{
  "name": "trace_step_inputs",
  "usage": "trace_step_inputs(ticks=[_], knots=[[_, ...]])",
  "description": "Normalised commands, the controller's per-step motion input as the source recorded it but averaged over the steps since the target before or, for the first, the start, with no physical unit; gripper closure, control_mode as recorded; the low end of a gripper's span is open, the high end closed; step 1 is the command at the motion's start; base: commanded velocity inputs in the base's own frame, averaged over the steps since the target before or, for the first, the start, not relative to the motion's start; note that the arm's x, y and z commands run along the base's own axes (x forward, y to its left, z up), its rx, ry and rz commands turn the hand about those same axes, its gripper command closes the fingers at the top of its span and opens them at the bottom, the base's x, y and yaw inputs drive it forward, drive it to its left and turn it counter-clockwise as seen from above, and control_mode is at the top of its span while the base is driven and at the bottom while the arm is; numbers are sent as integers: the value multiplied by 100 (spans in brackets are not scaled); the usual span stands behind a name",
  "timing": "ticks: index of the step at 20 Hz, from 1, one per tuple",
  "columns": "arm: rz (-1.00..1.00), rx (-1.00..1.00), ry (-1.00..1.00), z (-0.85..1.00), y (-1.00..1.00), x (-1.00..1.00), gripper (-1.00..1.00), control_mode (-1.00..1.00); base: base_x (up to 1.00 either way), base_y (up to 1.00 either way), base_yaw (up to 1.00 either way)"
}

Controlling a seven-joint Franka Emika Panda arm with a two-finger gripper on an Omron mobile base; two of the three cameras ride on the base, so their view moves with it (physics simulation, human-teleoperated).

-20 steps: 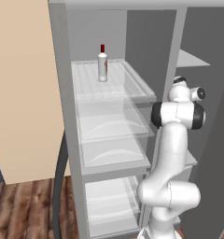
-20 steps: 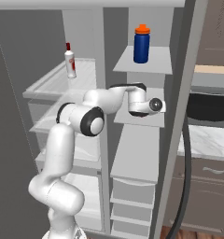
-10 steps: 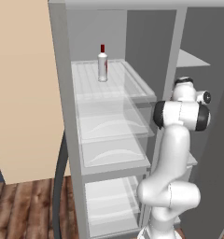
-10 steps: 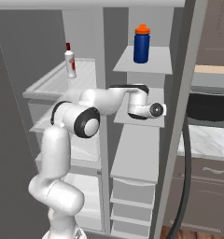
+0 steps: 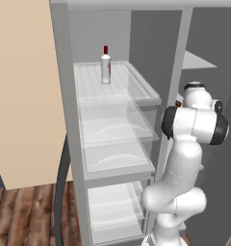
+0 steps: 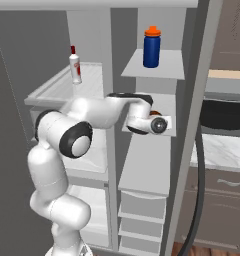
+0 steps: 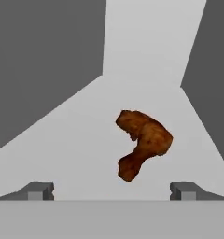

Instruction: There's a chicken drumstick in the fridge that needs to be moved to the freezer for freezing. Pick up the chicken drumstick from the fridge, place it on any shelf in the freezer, and close the fridge and freezer doors when done.

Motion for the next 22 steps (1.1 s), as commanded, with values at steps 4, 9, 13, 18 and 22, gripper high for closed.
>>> trace_step_inputs(ticks=[4,9,13,18,22], knots=[[0,0,0,49,0,-72,-100,-100,0,0,0],[0,0,0,47,2,-79,-100,-100,0,0,0],[0,0,0,54,22,-76,-100,-100,0,0,0],[0,0,0,48,39,-72,-100,-100,0,0,0],[-1,0,-1,57,40,-63,-100,-100,0,0,0]])
